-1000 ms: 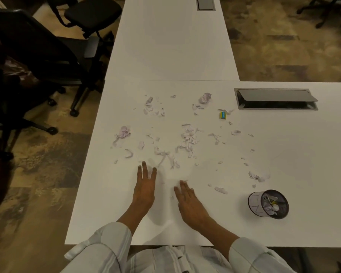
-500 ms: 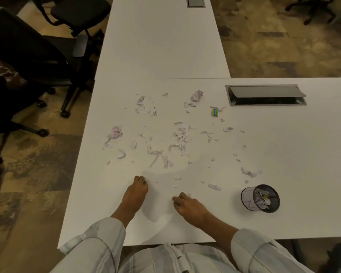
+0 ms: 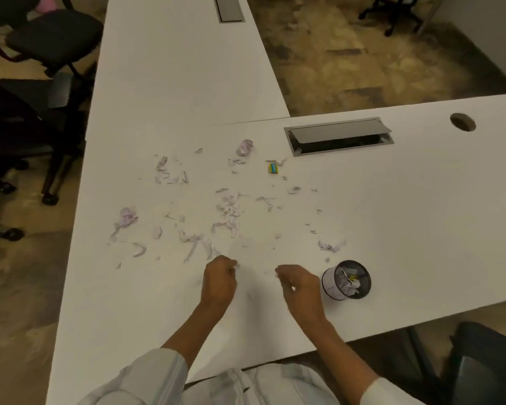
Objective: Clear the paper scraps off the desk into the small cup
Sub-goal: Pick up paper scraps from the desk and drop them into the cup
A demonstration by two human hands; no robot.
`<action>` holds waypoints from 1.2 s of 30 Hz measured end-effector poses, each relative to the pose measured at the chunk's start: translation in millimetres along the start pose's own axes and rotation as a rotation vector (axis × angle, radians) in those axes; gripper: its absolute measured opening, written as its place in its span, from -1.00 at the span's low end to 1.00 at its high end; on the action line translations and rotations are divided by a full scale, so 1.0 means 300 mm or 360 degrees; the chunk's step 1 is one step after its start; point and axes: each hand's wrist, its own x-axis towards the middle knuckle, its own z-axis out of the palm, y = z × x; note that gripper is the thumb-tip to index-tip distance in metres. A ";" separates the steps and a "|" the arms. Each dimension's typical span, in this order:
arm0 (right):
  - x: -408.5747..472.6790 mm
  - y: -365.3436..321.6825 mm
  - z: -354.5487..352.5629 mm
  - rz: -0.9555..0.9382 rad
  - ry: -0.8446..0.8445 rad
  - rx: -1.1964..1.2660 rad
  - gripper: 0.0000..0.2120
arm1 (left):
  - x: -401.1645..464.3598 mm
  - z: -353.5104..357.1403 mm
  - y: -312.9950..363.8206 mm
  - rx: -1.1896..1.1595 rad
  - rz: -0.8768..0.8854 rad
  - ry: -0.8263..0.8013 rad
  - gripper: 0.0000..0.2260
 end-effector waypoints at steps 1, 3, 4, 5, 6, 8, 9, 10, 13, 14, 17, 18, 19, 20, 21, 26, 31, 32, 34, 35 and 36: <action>0.010 0.011 -0.073 0.0076 0.0134 0.0004 -0.84 | 0.002 0.041 0.086 -0.0107 0.0088 -0.0014 -0.80; 0.022 0.048 -0.208 0.0253 0.0321 -0.0018 -0.85 | -0.002 0.130 0.245 -0.0260 0.0215 -0.0110 -0.82; 0.026 0.065 -0.261 0.0326 0.0366 -0.0033 -0.85 | -0.005 0.169 0.310 -0.0314 0.0229 -0.0175 -0.83; 0.031 0.082 -0.303 0.0395 0.0376 -0.0046 -0.86 | -0.012 0.206 0.367 -0.0349 0.0248 -0.0225 -0.84; 0.033 0.104 -0.346 0.0482 0.0362 -0.0057 -0.86 | -0.022 0.246 0.424 -0.0373 0.0276 -0.0277 -0.84; 0.037 0.144 -0.401 0.0625 0.0273 -0.0054 -0.87 | -0.051 0.311 0.514 -0.0411 0.0332 -0.0398 -0.84; 0.036 0.162 -0.419 0.0656 0.0225 -0.0042 -0.87 | -0.065 0.334 0.546 -0.0409 0.0348 -0.0456 -0.85; 0.035 0.176 -0.432 0.0672 0.0182 -0.0032 -0.86 | -0.074 0.352 0.568 -0.0384 0.0354 -0.0505 -0.84; 0.035 0.196 -0.455 0.0670 0.0085 -0.0049 -0.79 | -0.081 0.386 0.585 -0.0289 0.0331 -0.0636 -0.81; 0.036 0.200 -0.459 0.0665 0.0061 -0.0062 -0.76 | -0.080 0.393 0.583 -0.0280 0.0339 -0.0695 -0.77; 0.040 0.212 -0.472 0.0655 0.0019 -0.0123 -0.71 | -0.076 0.411 0.563 -0.0202 0.0371 -0.0854 -0.56; 0.040 0.215 -0.478 0.0649 0.0024 -0.0126 -0.71 | -0.075 0.414 0.552 -0.0145 0.0370 -0.0875 -0.47; 0.041 0.217 -0.485 0.0648 0.0035 -0.0124 -0.71 | -0.071 0.418 0.537 -0.0111 0.0380 -0.0882 -0.40; 0.043 0.218 -0.494 0.0646 0.0051 -0.0123 -0.70 | -0.066 0.418 0.522 -0.0117 0.0405 -0.0880 -0.35; 0.046 0.219 -0.502 0.0643 0.0071 -0.0123 -0.70 | -0.060 0.412 0.506 -0.0142 0.0432 -0.0867 -0.32; 0.089 0.205 -0.530 0.0602 0.0146 -0.0079 -0.81 | -0.025 0.335 0.397 -0.0183 0.0465 -0.0646 -0.30; 0.226 0.192 -0.527 0.0578 0.0099 -0.0121 -0.82 | -0.004 0.241 0.242 0.0194 0.0330 -0.0454 -0.34; 0.271 0.200 -0.516 0.0619 0.0028 -0.0191 -0.79 | -0.007 0.222 0.210 0.0299 0.0268 -0.0459 -0.32; 0.367 0.236 -0.481 0.0753 -0.0223 -0.0397 -0.66 | -0.017 0.188 0.149 0.0553 0.0098 -0.0494 -0.26; 0.411 0.255 -0.457 0.0838 -0.0400 -0.0512 -0.56 | -0.023 0.172 0.122 0.0688 0.0010 -0.0513 -0.23; 0.448 0.266 -0.431 0.0913 -0.0583 -0.0633 -0.46 | -0.030 0.157 0.096 0.0817 -0.0060 -0.0531 -0.20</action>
